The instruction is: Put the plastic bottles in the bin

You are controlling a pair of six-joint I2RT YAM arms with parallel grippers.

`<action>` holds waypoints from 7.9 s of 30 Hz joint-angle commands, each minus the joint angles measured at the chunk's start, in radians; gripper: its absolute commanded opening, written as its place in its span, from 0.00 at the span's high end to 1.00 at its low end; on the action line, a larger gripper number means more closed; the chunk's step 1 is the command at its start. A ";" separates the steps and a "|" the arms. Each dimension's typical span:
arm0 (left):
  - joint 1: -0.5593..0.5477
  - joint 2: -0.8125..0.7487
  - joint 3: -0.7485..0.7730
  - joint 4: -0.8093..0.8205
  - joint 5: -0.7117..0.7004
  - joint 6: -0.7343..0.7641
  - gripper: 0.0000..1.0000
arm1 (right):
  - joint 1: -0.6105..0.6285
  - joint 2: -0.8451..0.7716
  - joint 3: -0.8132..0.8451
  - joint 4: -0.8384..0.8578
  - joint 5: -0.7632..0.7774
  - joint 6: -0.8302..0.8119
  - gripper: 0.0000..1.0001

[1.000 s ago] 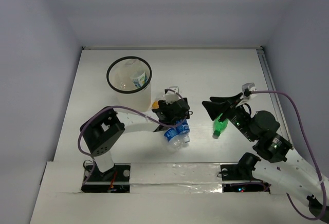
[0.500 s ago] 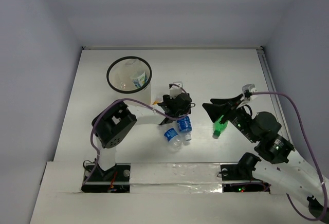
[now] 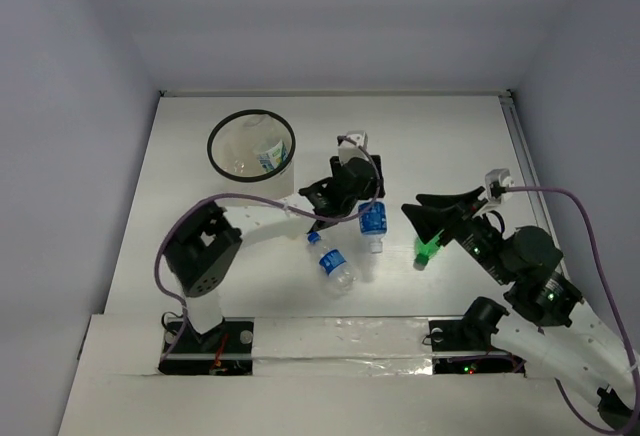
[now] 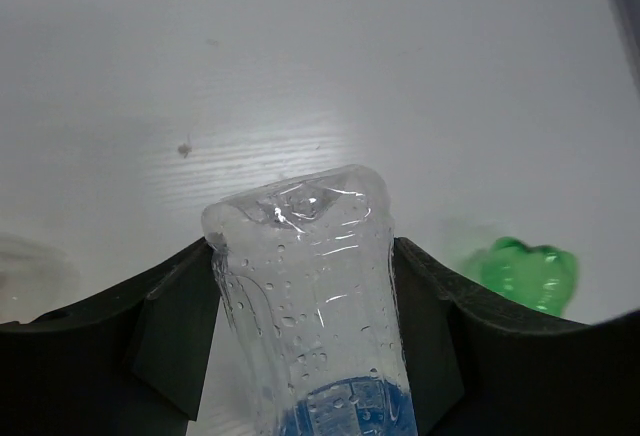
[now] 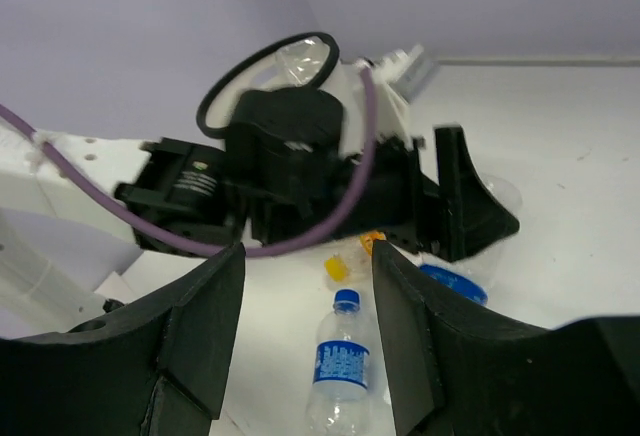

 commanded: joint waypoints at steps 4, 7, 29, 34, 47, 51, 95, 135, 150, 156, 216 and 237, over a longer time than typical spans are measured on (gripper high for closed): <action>0.036 -0.312 0.076 0.130 -0.037 0.125 0.59 | 0.006 -0.070 -0.002 0.048 -0.021 -0.001 0.41; 0.086 -0.417 0.095 0.130 -0.085 0.168 0.59 | 0.006 -0.069 -0.021 0.077 -0.038 0.005 0.41; 0.568 -0.609 -0.074 0.625 -0.516 0.947 0.58 | 0.006 0.014 -0.129 0.275 -0.158 0.041 0.41; 0.568 -0.569 -0.123 0.762 -0.525 1.087 0.57 | 0.006 0.017 -0.132 0.283 -0.161 0.041 0.41; 0.481 -0.514 -0.316 0.918 -0.502 1.118 0.43 | 0.006 0.068 -0.140 0.313 -0.177 0.050 0.41; 0.452 -0.508 -0.318 0.908 -0.514 1.107 0.26 | 0.006 0.092 -0.144 0.322 -0.179 0.056 0.42; 0.393 -1.323 -0.471 -0.292 0.340 0.030 0.98 | -0.016 0.642 0.018 0.134 0.237 0.205 0.30; -0.053 -0.991 -1.036 0.226 0.174 -0.209 0.07 | -0.595 1.031 0.199 -0.307 0.105 0.143 0.50; -0.072 -0.784 -0.976 0.323 0.121 -0.252 0.06 | -0.255 0.768 0.665 -0.251 0.068 0.096 0.59; -0.090 -0.756 -0.949 0.326 0.127 -0.286 0.05 | -0.093 1.037 1.028 -0.019 0.027 0.007 0.59; -0.128 -0.396 -0.688 0.116 -0.182 -0.323 0.24 | 0.155 0.858 0.404 0.464 0.053 -0.094 0.35; -0.128 -0.831 -0.258 -0.057 -0.416 0.114 0.60 | 0.155 0.304 -0.071 0.417 0.471 -0.007 0.38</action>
